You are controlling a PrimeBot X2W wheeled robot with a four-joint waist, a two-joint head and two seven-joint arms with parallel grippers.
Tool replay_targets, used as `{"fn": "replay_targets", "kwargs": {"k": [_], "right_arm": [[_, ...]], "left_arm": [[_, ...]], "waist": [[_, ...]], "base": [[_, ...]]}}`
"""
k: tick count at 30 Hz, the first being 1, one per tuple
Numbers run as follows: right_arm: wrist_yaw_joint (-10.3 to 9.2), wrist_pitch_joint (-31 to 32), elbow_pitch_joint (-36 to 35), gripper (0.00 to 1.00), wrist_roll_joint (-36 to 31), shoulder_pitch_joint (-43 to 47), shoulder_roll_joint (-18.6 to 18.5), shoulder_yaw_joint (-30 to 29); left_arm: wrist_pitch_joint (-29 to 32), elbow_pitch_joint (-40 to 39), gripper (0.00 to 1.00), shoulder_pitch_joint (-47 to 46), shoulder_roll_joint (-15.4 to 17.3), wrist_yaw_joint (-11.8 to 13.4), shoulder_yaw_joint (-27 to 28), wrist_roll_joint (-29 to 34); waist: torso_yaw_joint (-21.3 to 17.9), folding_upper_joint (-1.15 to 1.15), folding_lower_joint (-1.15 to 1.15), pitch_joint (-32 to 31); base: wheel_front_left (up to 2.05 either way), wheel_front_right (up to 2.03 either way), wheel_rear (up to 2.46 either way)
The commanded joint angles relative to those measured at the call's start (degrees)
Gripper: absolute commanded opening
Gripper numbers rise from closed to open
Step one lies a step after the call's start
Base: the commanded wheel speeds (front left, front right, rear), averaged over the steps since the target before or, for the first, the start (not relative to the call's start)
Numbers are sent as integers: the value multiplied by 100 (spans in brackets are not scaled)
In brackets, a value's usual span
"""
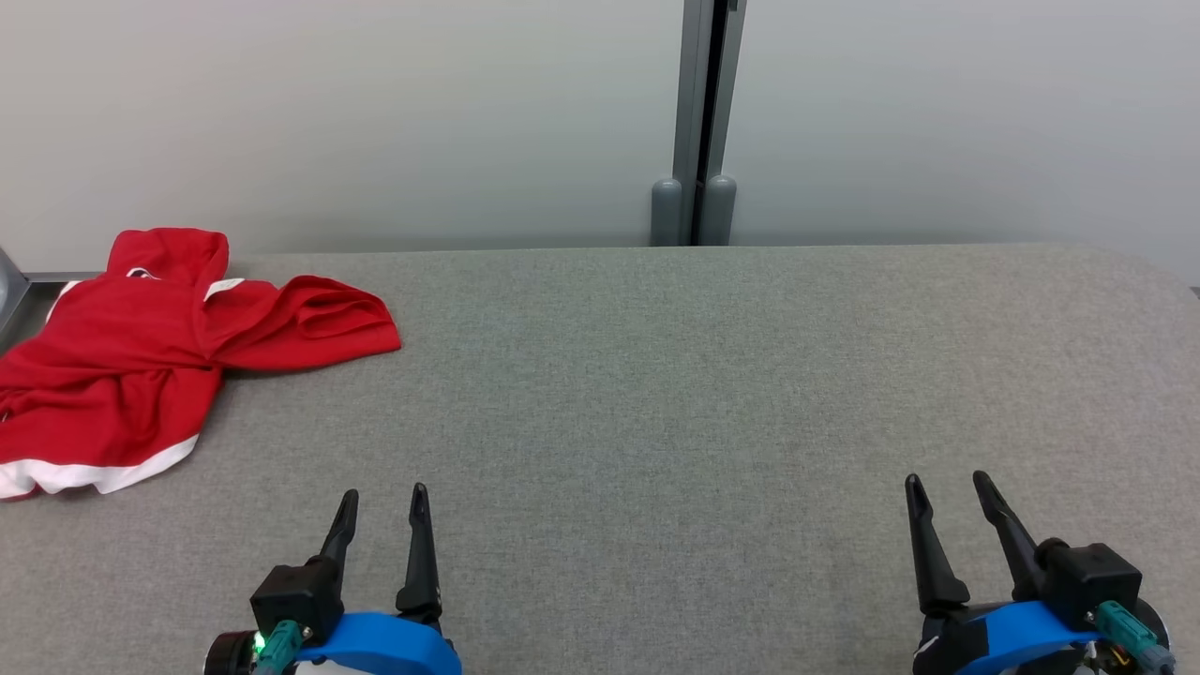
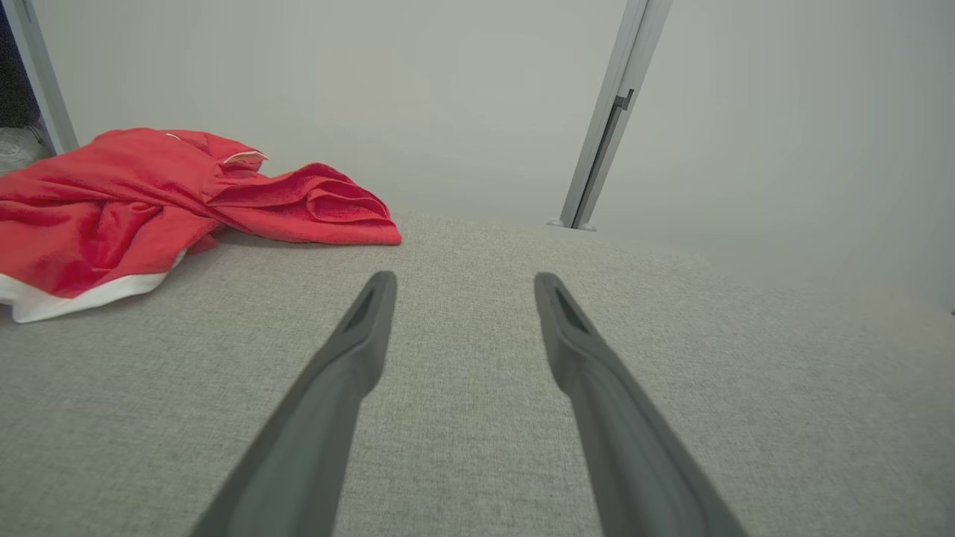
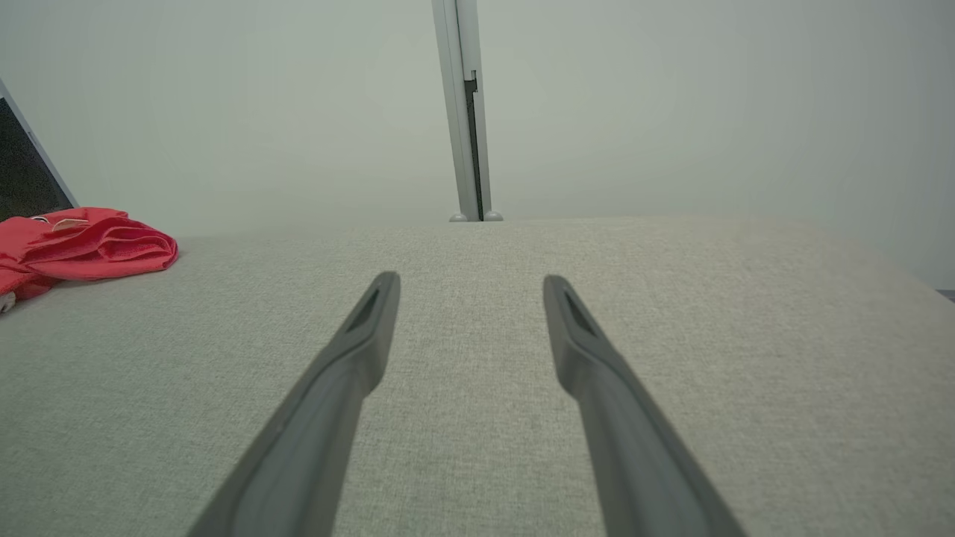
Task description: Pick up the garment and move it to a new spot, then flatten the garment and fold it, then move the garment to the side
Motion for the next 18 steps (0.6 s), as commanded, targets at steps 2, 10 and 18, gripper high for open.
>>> {"fn": "replay_targets", "kwargs": {"k": [2, 10, 18], "right_arm": [[14, -60, -16, 100, -179, 33, -51, 8], [15, -154, 12, 100, -493, 94, -53, 2], [16, -193, 58, 100, -577, 148, -55, 29]], "left_arm": [[-65, 43, 100, -87, 14, 23, -40, 122], [-155, 175, 100, -52, 15, 68, -106, 328], [-197, 232, 100, 23, 14, 142, -62, 414]], "waist": [[6, 0, 0, -3], [33, 0, 0, -24], [45, 0, 0, -66]], "base": [[0, 0, 0], [0, 0, 0], [0, 0, 0]]}}
